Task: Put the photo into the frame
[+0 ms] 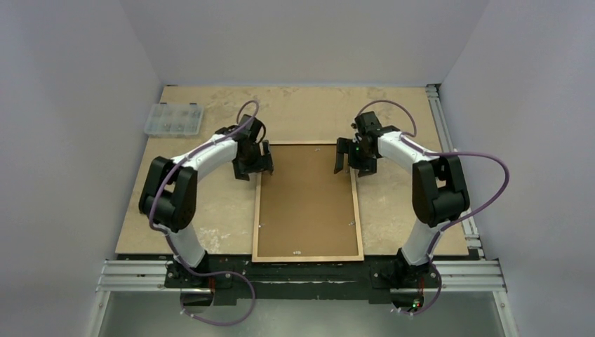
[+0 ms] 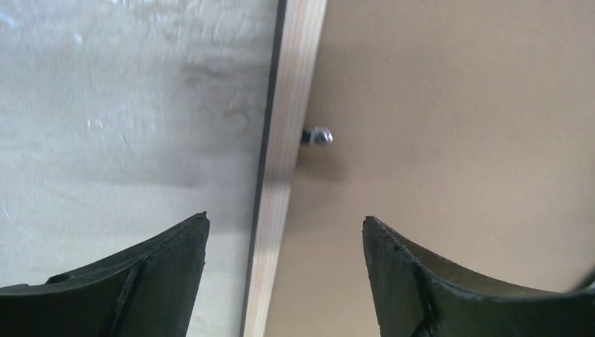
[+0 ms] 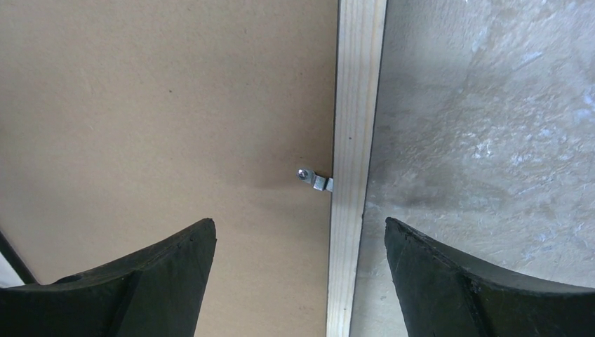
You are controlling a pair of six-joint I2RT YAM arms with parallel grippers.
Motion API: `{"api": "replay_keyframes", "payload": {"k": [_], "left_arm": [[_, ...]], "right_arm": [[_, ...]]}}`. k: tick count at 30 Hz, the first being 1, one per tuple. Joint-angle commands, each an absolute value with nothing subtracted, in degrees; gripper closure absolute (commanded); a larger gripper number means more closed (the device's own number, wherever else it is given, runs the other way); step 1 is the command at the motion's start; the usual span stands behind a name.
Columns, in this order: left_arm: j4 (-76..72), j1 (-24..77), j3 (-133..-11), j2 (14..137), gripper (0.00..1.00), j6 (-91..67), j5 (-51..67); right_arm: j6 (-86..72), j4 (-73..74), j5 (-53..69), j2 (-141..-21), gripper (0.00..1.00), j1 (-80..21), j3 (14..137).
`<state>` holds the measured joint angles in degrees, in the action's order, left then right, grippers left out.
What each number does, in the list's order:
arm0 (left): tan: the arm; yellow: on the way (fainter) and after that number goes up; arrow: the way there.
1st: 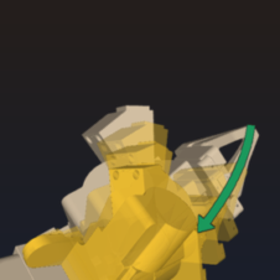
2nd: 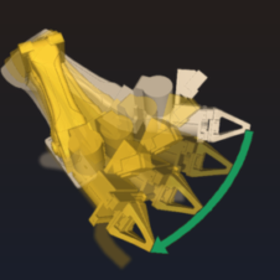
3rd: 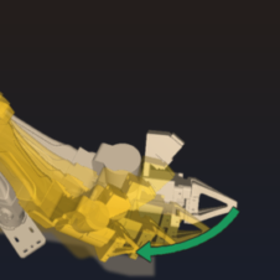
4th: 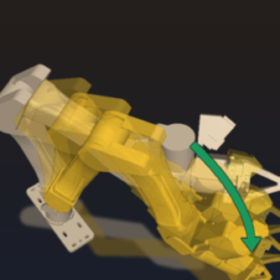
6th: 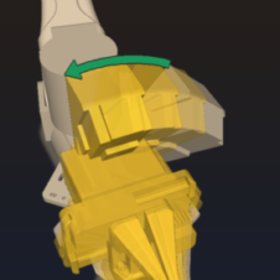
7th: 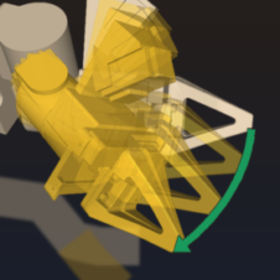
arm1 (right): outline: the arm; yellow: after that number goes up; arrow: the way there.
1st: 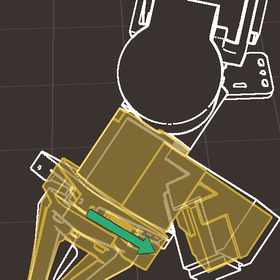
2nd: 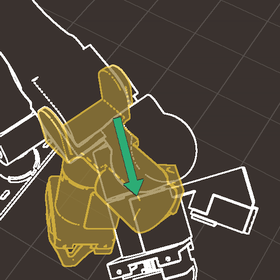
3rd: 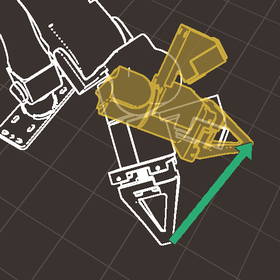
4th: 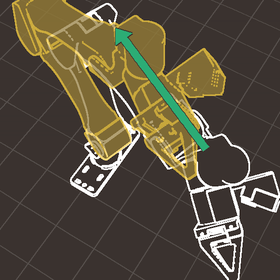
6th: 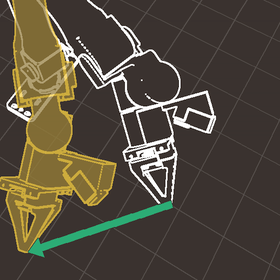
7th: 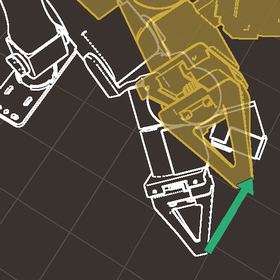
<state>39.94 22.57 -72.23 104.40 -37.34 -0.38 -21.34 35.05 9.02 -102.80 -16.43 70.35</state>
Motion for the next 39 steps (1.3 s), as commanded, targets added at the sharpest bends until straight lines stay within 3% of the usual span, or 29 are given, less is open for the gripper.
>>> {"api": "replay_keyframes", "payload": {"k": [1,7,12,18,31,35,39], "left_arm": [[34.4,22.7,-65.7,94.9,0.22,-40.3,5.6],[25.3,23.3,-51.8,88.0,0.22,-46.0,11.9],[22.7,25.3,-48.8,88.5,0.23,-48.1,12.2],[23.7,26.2,-55.3,92.4,0.24,-47.5,13.1],[29.4,30.1,-82.5,112.2,0.25,-45.1,15.6],[36.5,30.5,-89.6,113.8,0.24,-42.3,9.9],[44.0,30.7,-89.7,107.3,0.22,-39.4,0.4]], "right_arm": [[-20.1,34.2,9.7,-99.6,0.12,-16.3,68.5],[-20.2,34.1,10.9,-97.3,0.12,-16.4,63.4],[-20.7,32.9,11.9,-94.6,0.12,-17.4,57.1],[-21.7,33.5,12.3,-89.2,0.12,-20.5,51.6],[-33.9,28.9,16.1,-78.8,0.13,-35.3,42.5],[-35.8,27.7,15.7,-79.2,0.13,-39.2,43.9],[-35.7,28.8,14.9,-78.3,0.11,-40.3,45.8]]}}
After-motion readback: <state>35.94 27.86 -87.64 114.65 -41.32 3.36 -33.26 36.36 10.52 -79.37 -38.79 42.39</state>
